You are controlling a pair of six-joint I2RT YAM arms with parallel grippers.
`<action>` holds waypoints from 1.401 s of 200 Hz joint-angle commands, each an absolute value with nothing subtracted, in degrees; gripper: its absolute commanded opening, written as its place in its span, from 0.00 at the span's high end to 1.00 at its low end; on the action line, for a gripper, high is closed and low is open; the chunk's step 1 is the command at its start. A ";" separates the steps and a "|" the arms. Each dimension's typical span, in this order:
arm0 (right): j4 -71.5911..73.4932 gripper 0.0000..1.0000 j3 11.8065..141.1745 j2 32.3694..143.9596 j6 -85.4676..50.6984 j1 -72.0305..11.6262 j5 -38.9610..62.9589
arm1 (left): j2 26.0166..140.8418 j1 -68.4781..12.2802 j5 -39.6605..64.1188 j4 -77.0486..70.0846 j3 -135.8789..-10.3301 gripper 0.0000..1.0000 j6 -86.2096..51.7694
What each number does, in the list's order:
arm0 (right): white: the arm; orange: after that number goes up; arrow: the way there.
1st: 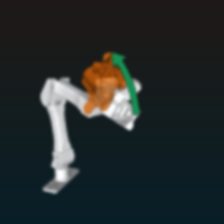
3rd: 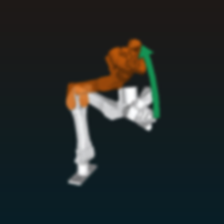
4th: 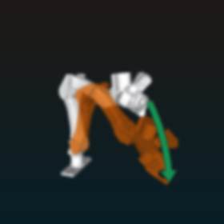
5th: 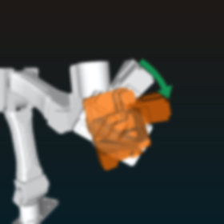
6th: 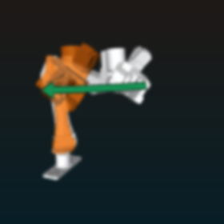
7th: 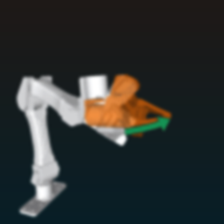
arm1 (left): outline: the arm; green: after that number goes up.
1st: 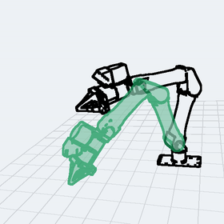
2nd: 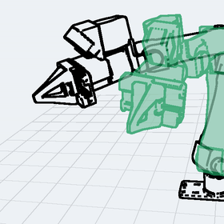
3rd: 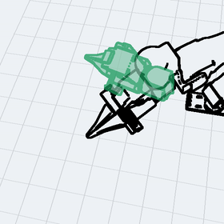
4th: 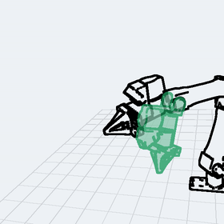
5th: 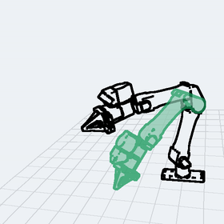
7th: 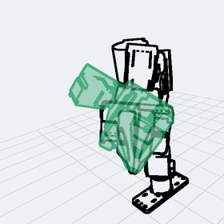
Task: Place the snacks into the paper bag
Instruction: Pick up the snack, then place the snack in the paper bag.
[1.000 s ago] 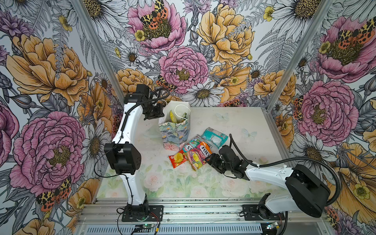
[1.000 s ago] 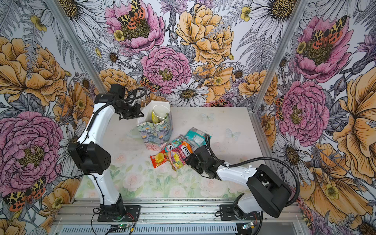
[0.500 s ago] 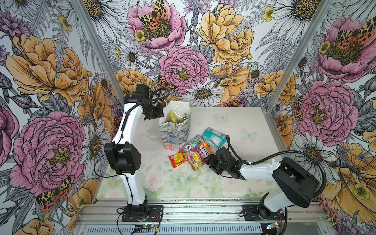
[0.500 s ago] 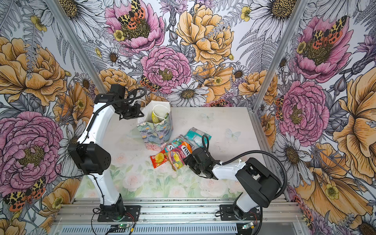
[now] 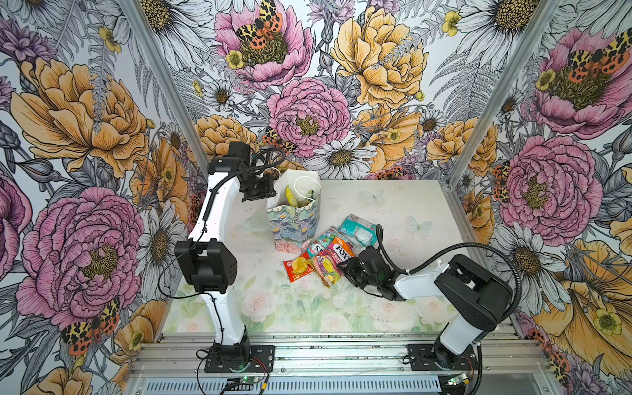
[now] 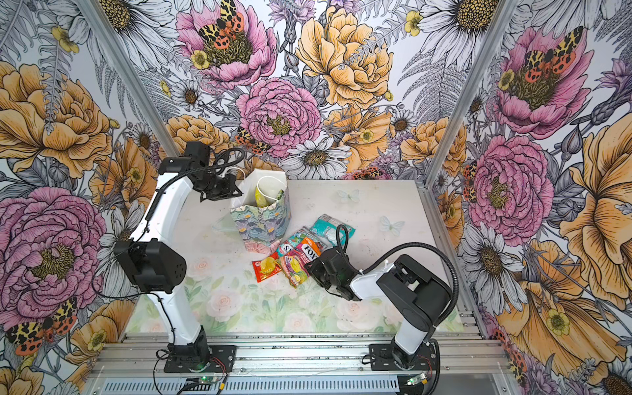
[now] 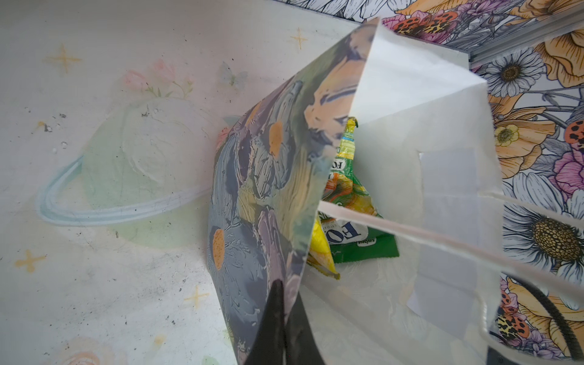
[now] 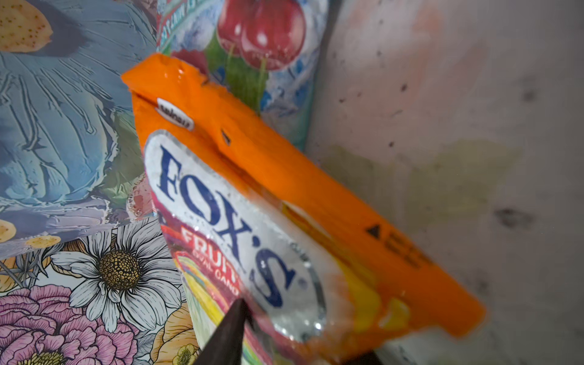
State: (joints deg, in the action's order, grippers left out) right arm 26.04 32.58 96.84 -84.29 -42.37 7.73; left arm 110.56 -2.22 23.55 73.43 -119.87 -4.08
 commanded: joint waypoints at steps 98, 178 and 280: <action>7.20 1.00 40.06 83.96 -68.54 -42.42 3.80 | 108.28 -1.54 25.47 74.13 -118.83 1.00 -3.25; -9.30 1.00 52.62 78.40 -57.56 -40.90 4.77 | 108.22 -1.58 25.40 74.14 -118.84 1.00 -3.25; -20.66 1.00 68.89 76.70 -45.11 -35.06 2.74 | 108.10 -1.59 25.60 74.14 -118.65 1.00 -3.25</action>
